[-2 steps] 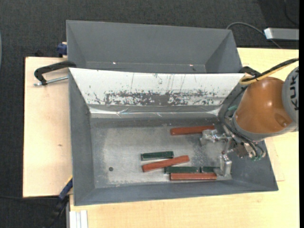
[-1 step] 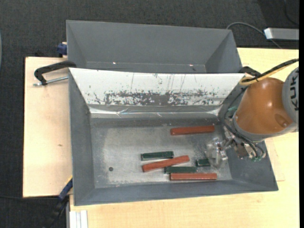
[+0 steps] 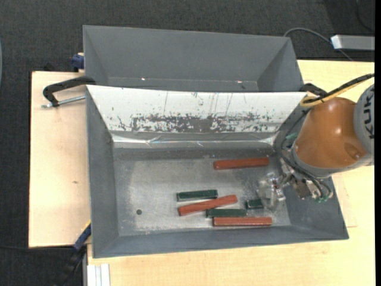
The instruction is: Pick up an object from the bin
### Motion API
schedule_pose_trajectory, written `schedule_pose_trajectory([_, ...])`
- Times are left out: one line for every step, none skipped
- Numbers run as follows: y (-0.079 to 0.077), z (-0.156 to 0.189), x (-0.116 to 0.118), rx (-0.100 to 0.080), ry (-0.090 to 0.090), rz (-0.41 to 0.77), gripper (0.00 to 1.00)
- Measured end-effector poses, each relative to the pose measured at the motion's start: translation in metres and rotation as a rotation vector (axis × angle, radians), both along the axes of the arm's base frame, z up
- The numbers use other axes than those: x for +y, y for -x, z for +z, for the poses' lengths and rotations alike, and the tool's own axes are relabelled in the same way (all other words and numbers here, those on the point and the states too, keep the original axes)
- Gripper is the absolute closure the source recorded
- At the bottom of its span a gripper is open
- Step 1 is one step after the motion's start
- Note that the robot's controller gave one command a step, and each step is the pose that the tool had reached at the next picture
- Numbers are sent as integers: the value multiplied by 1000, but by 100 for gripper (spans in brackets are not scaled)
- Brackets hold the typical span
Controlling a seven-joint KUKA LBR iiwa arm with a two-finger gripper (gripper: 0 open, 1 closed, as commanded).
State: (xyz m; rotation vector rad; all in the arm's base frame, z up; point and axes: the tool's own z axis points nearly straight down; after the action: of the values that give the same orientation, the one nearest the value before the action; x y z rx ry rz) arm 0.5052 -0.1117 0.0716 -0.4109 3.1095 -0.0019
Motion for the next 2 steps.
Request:
schedule_pose_trajectory([-17,59,-4,4,-2,-21,100])
schedule_pose_trajectory([-26,98,-4,1,-1,-21,0])
